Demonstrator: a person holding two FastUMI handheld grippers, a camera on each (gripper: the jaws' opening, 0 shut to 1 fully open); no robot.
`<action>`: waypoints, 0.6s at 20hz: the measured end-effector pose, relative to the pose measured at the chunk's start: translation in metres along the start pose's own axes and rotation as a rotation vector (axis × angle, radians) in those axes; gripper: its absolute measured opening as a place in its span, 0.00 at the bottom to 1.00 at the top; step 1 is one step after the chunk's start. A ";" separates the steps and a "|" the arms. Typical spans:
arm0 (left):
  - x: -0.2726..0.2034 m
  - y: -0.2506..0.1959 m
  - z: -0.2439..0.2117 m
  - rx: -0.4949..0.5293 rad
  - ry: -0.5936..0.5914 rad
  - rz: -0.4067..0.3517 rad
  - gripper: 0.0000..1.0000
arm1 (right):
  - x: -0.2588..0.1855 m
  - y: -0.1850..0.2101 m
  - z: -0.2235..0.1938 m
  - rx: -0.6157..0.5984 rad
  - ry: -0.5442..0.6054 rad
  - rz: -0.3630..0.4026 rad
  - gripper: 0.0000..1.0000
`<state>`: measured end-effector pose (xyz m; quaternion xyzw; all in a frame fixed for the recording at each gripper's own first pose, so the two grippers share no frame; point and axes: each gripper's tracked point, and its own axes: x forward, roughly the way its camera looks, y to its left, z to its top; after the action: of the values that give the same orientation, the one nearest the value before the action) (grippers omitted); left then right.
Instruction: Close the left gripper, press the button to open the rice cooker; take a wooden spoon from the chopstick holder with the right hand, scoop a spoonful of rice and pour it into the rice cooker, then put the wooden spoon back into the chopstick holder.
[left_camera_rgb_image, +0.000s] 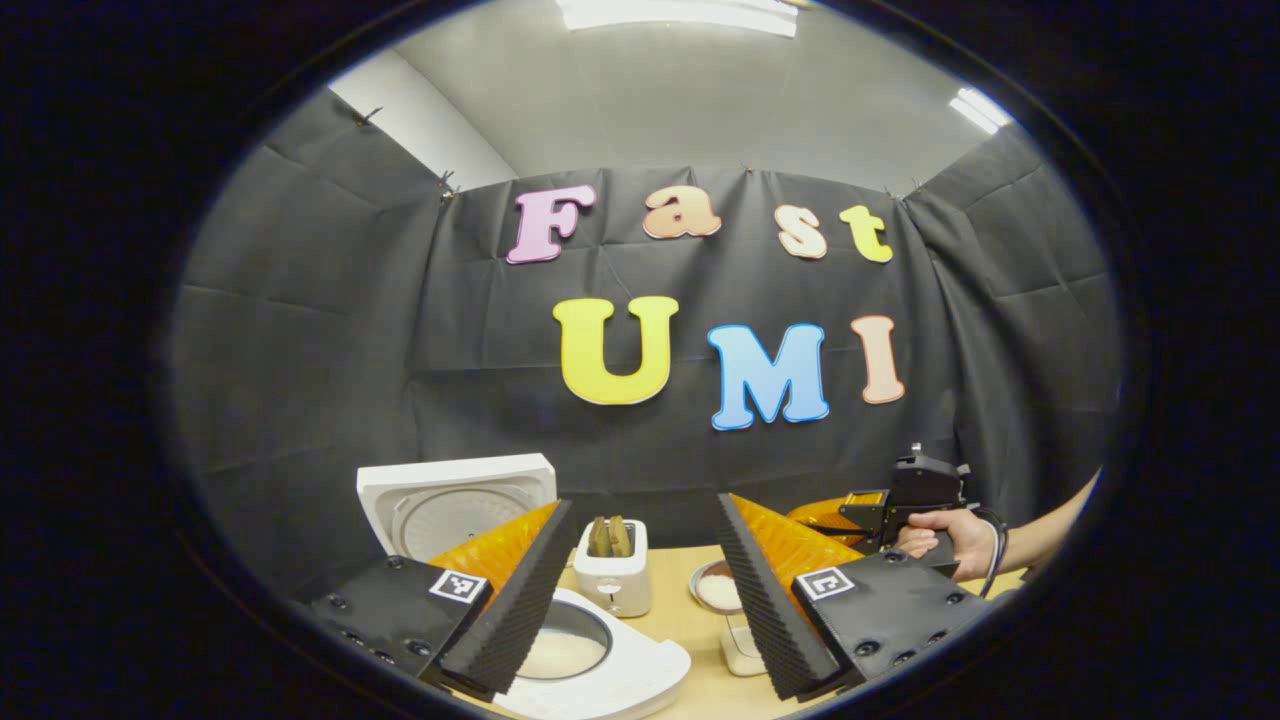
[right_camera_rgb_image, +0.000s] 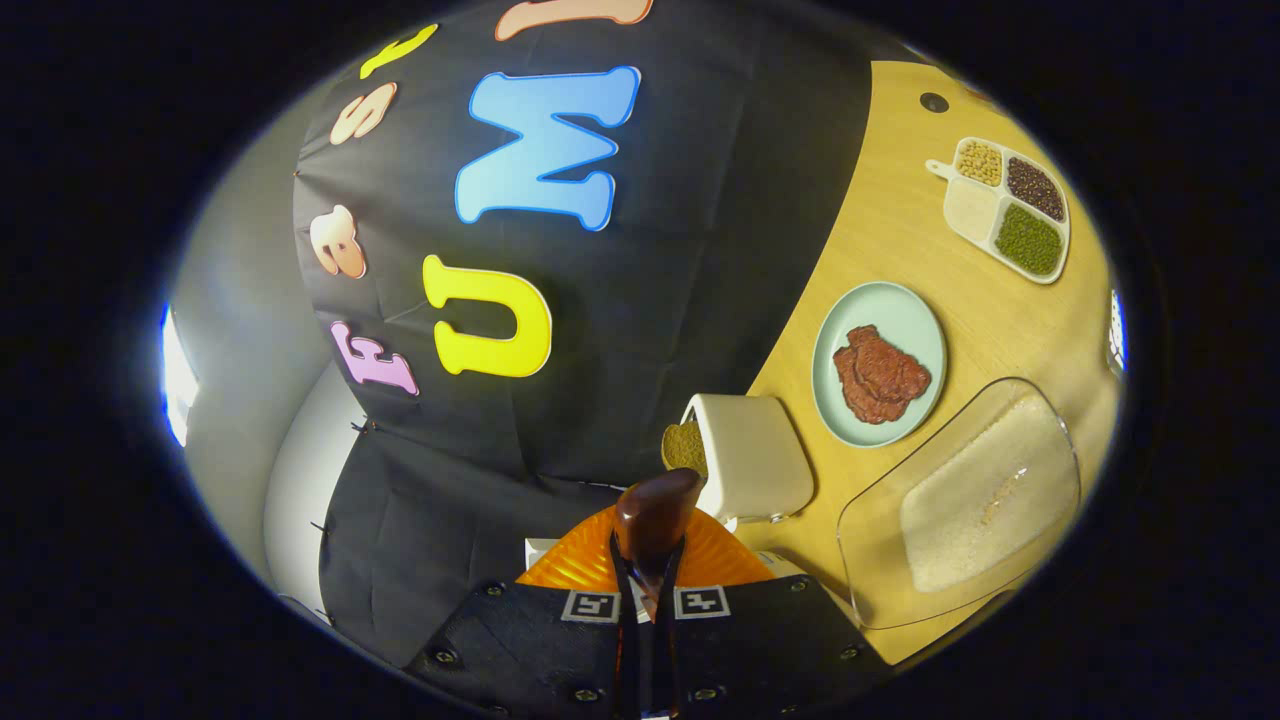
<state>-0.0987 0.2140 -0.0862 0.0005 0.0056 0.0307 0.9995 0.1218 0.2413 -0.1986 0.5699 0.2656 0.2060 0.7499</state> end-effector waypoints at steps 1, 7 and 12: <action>-0.003 0.005 0.001 0.000 -0.004 0.007 0.96 | 0.007 0.006 -0.005 -0.013 0.009 0.005 0.01; -0.011 0.041 0.005 0.005 -0.027 0.063 0.96 | 0.051 0.038 -0.052 -0.051 0.090 0.044 0.06; -0.018 0.074 0.004 0.008 -0.034 0.143 0.96 | 0.089 0.051 -0.094 -0.102 0.161 0.052 0.06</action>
<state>-0.1212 0.2869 -0.0822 0.0051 -0.0112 0.1022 0.9947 0.1307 0.3796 -0.1838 0.5192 0.2991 0.2836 0.7487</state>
